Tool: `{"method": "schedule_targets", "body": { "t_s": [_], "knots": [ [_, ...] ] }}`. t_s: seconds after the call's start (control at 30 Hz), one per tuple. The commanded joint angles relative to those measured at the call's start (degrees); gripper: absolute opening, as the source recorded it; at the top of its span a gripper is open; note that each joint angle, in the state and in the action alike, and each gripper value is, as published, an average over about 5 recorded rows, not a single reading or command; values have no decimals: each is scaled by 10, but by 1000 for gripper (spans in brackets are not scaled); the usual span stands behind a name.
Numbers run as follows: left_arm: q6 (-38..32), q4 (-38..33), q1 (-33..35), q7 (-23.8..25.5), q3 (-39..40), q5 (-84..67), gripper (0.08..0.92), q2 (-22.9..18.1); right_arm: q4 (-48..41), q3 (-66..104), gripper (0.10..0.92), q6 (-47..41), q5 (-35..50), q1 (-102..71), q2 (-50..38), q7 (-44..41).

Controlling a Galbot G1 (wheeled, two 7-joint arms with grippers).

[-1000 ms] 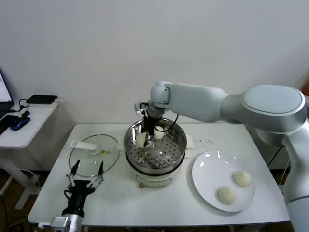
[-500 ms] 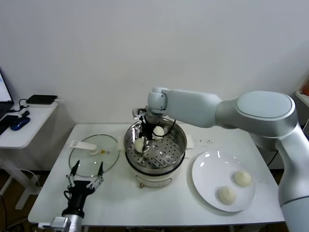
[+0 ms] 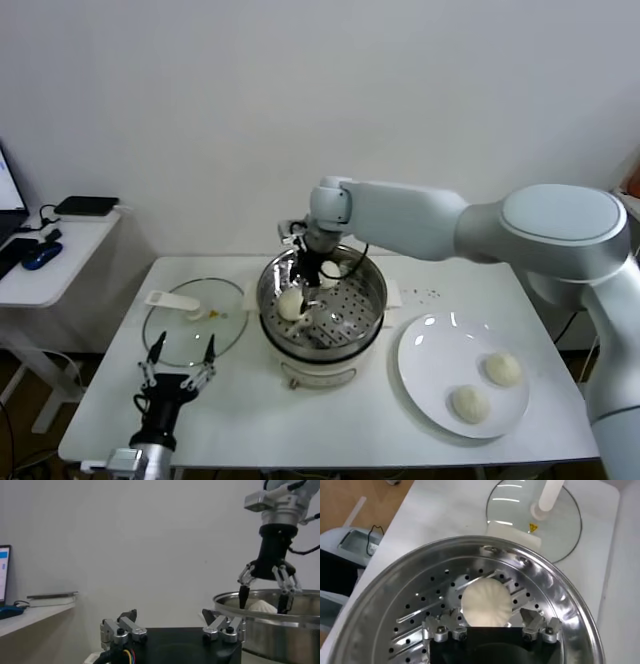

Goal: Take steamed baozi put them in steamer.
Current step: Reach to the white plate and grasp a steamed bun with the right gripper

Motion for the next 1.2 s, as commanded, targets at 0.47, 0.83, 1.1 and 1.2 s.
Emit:
{"method": "schedule_targets", "body": {
  "t_s": [0.47, 0.83, 1.1, 1.2],
  "knots": [
    [5, 1, -6, 0, 13, 6, 823, 3, 333, -199, 823, 42, -26, 287, -376, -46],
    [15, -8, -7, 0, 18, 13, 823, 5, 403, -178, 823, 59, -215, 166, -515, -55],
    [14, -9, -3, 0, 14, 15, 823, 5, 392, -86, 823, 59, -300, 35, -529, -43],
    [12, -9, 2, 0, 12, 15, 823, 4, 385, -57, 823, 62, -326, -5, -526, -41]
  ]
}}
